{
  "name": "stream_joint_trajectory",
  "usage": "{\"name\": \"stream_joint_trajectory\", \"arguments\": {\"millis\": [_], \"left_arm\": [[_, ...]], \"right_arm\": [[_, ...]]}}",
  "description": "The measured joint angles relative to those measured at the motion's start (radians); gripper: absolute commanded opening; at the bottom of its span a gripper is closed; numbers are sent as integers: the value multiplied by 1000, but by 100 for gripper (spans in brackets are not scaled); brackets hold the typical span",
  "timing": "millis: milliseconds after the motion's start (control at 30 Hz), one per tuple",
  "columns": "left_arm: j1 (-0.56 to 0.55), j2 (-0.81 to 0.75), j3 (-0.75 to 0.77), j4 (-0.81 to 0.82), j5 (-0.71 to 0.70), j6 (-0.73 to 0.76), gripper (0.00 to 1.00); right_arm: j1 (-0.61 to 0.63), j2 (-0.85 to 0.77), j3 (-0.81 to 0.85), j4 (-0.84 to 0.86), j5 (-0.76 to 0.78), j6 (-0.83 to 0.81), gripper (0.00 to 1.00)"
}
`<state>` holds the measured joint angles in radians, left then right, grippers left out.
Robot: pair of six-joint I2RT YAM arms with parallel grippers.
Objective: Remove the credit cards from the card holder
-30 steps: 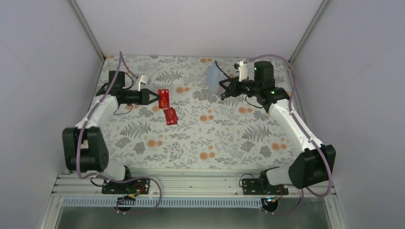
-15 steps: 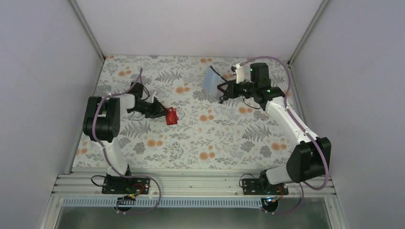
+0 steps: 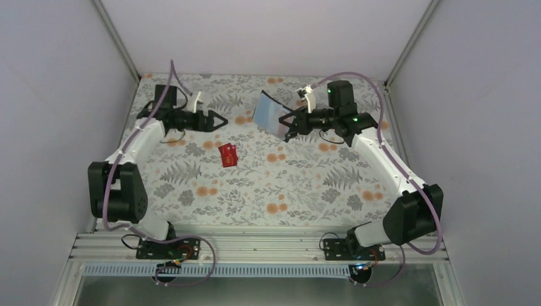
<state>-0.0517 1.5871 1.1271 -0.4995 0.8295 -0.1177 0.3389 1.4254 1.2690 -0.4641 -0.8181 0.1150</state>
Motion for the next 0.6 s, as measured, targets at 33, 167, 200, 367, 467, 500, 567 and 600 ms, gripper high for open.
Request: {"name": "stream_joint_trajectory", "arguments": {"millis": [33, 167, 200, 367, 467, 500, 567, 600], "left_arm": [[0, -18, 43, -22, 31, 48, 100], [-39, -78, 216, -158, 111, 322, 100], [-62, -101, 235, -185, 129, 384, 100], [-123, -173, 261, -310, 258, 585, 100], [-131, -164, 286, -359, 298, 656, 100], [-133, -162, 293, -376, 307, 677, 100], [-138, -158, 300, -412, 330, 726, 100], [-143, -157, 303, -435, 344, 757, 99]], "right_arm": [[13, -1, 7, -6, -10, -13, 4], [59, -4, 41, -40, -26, -63, 4], [72, -5, 50, -46, -28, -77, 4], [165, -27, 78, -78, -50, -150, 4], [219, -51, 78, -93, -87, -192, 4], [230, -59, 78, -95, -101, -204, 4], [243, -73, 78, -96, -116, -223, 4], [245, -81, 78, -95, -117, -231, 4]]}}
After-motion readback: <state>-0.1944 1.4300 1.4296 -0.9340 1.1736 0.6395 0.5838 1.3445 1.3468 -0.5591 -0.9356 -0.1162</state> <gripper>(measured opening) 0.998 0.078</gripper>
